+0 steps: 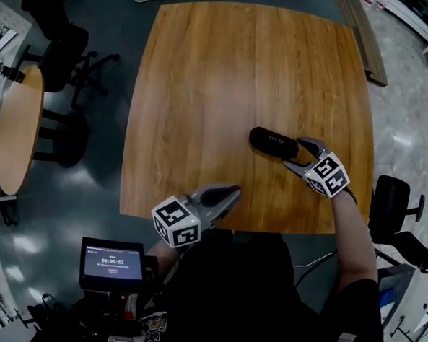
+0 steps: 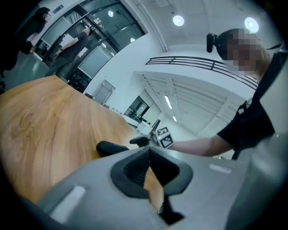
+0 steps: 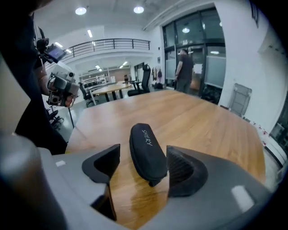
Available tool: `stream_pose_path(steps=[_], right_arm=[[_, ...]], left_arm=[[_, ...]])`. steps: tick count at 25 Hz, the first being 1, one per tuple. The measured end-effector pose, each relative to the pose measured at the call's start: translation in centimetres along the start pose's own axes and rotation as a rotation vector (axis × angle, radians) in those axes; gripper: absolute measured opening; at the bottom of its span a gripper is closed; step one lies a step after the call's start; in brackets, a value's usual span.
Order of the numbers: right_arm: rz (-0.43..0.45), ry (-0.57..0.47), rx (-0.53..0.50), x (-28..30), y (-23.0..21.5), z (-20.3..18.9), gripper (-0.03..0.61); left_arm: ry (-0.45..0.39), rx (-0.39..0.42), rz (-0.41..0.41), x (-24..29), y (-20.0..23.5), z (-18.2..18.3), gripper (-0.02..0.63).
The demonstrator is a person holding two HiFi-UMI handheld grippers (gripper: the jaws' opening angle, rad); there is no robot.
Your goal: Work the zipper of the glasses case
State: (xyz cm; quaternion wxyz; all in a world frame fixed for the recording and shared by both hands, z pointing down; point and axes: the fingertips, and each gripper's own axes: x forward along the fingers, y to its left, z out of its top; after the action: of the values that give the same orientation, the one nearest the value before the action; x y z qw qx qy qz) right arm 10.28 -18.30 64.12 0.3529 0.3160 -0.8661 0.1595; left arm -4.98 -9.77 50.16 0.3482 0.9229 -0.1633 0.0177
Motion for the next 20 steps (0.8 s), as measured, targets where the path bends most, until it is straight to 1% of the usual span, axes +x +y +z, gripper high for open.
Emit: stream_pose_path(steps=[1, 2, 3, 5, 7, 10, 11, 12, 13, 14, 16, 18, 20], right_arm=[[0.04, 0.05, -0.016, 0.7, -0.3, -0.4, 0.322], [0.077, 0.094, -0.04, 1.3, -0.5, -0.8, 0.353], [0.113, 0.133, -0.067, 2.0, -0.5, -1.0, 0.357], [0.192, 0.201, -0.102, 3.5, -0.5, -1.5, 0.377], [0.268, 0.254, -0.118, 4.8, -0.3, -2.2, 0.397], [0.336, 0.302, -0.174, 5.8, 0.4, -3.1, 0.396], [0.351, 0.311, -0.193, 6.0, 0.7, -3.3, 0.382], [0.362, 0.314, -0.213, 6.3, 1.0, -3.6, 0.352], [0.368, 0.307, -0.234, 6.4, 1.2, -3.7, 0.344], [0.371, 0.293, -0.255, 6.5, 1.4, -3.7, 0.348], [0.37, 0.256, -0.325, 6.1, 1.8, -3.1, 0.339], [0.358, 0.214, -0.444, 5.1, 2.1, -1.6, 0.336], [0.336, 0.166, -0.612, 3.1, 2.5, 0.5, 0.334]], left_arm=[[0.002, -0.005, -0.004, 0.2, -0.1, 0.1, 0.002], [0.001, -0.011, -0.005, 0.4, -0.2, 0.3, 0.002], [-0.001, -0.016, -0.001, 0.6, -0.1, 0.5, 0.002], [-0.012, -0.031, 0.02, 0.9, 0.5, 0.9, 0.002], [-0.031, -0.048, 0.058, 1.1, 1.2, 1.2, 0.002], [-0.077, -0.073, 0.132, 1.3, 1.6, 1.3, 0.002], [-0.094, -0.082, 0.152, 1.3, 1.6, 1.3, 0.002], [-0.107, -0.089, 0.167, 1.3, 1.7, 1.3, 0.002], [-0.114, -0.093, 0.179, 1.3, 1.8, 1.3, 0.002], [-0.116, -0.093, 0.189, 1.3, 2.0, 1.2, 0.002], [-0.117, -0.082, 0.214, 1.1, 2.8, 1.5, 0.002], [-0.111, -0.05, 0.241, 0.5, 4.0, 2.4, 0.002], [-0.075, 0.015, 0.252, 0.1, 5.1, 3.6, 0.002]])
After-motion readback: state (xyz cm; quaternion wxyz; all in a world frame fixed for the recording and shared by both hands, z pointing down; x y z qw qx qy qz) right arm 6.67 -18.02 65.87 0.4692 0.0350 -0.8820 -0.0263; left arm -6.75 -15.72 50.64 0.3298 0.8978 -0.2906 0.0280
